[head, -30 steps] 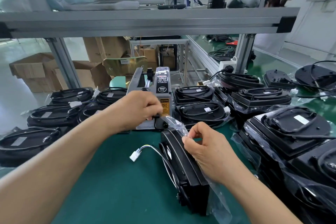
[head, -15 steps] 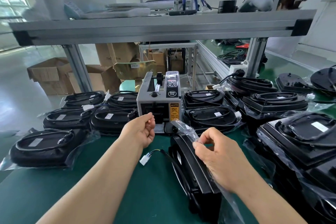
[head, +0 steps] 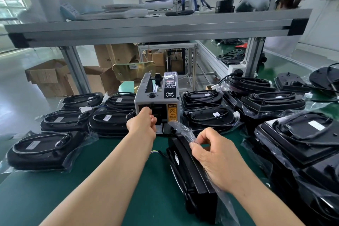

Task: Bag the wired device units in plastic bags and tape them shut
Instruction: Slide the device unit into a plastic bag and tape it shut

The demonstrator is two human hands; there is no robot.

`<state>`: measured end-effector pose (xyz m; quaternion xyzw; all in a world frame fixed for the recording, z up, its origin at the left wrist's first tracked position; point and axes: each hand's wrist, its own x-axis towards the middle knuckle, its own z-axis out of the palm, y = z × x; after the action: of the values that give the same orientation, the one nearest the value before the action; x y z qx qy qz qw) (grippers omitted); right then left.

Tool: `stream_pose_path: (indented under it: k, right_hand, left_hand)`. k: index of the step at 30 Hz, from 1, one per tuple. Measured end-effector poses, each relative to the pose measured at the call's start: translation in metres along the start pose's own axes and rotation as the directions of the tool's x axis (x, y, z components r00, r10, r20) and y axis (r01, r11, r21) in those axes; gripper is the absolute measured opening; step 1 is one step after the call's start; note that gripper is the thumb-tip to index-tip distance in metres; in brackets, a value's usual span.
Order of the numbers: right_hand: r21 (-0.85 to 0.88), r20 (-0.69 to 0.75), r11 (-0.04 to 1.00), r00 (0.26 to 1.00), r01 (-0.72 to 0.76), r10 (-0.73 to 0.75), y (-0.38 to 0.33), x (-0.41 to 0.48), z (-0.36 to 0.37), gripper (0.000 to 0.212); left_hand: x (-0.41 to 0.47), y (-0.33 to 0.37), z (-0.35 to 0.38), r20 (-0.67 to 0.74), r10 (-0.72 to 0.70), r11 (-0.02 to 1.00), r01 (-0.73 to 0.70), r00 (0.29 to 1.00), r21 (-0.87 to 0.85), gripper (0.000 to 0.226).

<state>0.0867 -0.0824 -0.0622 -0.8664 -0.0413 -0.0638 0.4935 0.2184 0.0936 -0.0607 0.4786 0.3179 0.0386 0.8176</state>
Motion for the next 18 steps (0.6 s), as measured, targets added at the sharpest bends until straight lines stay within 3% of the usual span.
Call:
stream_pose_path:
  k: [2,4,6,8,12,18]
  right_hand:
    - [0.003,0.003,1.000,1.000,-0.002,0.002,0.000,0.000,-0.001,0.017]
    - [-0.001,0.002,1.000,1.000,0.000,0.000,0.000,0.000,-0.001,0.019]
    - [-0.013,0.002,1.000,1.000,0.012,-0.012,0.000,0.000,-0.002,0.023]
    - [-0.019,-0.002,1.000,1.000,0.021,-0.021,-0.001,0.000,-0.002,0.026]
    - [-0.030,-0.007,0.999,1.000,0.019,-0.019,-0.002,-0.001,-0.002,0.025]
    - [-0.033,-0.015,0.999,1.000,0.011,-0.011,0.000,0.000,-0.001,0.024]
  left_hand:
    - [-0.011,0.003,-0.008,0.077,0.048,0.997,-0.053,0.996,0.064,0.013]
    - [-0.030,0.007,-0.023,0.288,0.058,0.973,-0.119,0.956,0.197,0.014]
    - [-0.049,0.007,-0.037,0.526,0.007,0.907,-0.227,0.850,0.355,0.015]
    - [-0.064,0.004,-0.045,0.654,-0.045,0.806,-0.360,0.755,0.470,0.018]
    - [-0.069,-0.001,-0.045,0.661,-0.024,0.713,-0.450,0.750,0.537,0.016]
    - [-0.067,-0.004,-0.039,0.676,-0.020,0.660,-0.498,0.737,0.563,0.050]
